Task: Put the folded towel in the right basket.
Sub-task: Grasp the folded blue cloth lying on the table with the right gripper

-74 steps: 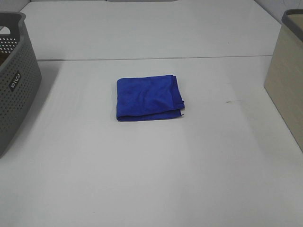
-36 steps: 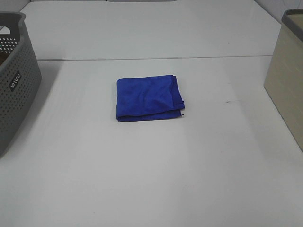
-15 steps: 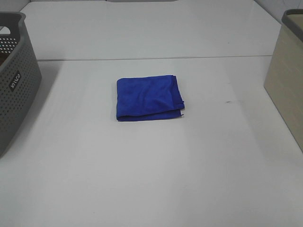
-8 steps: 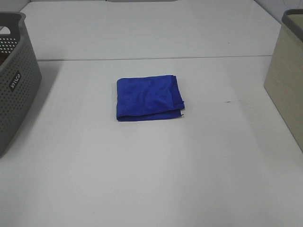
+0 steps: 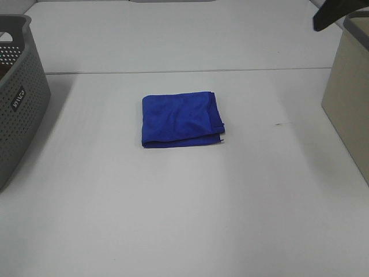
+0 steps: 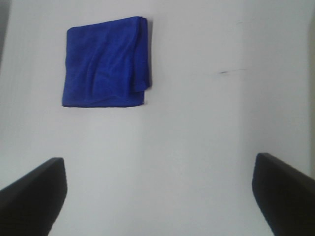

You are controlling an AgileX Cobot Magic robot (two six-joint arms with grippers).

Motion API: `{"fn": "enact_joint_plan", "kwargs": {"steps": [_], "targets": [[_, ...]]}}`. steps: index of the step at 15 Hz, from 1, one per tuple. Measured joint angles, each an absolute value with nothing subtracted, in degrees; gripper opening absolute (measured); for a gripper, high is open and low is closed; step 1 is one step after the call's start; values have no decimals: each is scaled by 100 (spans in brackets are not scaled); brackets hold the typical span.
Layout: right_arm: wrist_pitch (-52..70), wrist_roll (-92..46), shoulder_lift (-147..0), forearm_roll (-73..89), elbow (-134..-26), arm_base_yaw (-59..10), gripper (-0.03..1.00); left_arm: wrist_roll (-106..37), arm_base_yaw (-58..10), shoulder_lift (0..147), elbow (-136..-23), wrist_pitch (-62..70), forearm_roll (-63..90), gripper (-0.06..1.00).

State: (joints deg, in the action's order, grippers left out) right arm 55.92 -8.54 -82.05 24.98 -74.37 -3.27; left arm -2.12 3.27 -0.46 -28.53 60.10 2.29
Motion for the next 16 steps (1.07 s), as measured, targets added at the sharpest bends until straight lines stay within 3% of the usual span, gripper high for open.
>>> {"fn": "enact_joint_plan", "kwargs": {"steps": [6, 16], "targets": [[5128, -1146, -9672, 2819, -7935, -1324, 96, -212, 327, -46, -2853, 6010, 229, 97], [5031, -1140, -11614, 2934, -9402, -1352, 96, -212, 327, -46, -2853, 6010, 229, 97]]}}
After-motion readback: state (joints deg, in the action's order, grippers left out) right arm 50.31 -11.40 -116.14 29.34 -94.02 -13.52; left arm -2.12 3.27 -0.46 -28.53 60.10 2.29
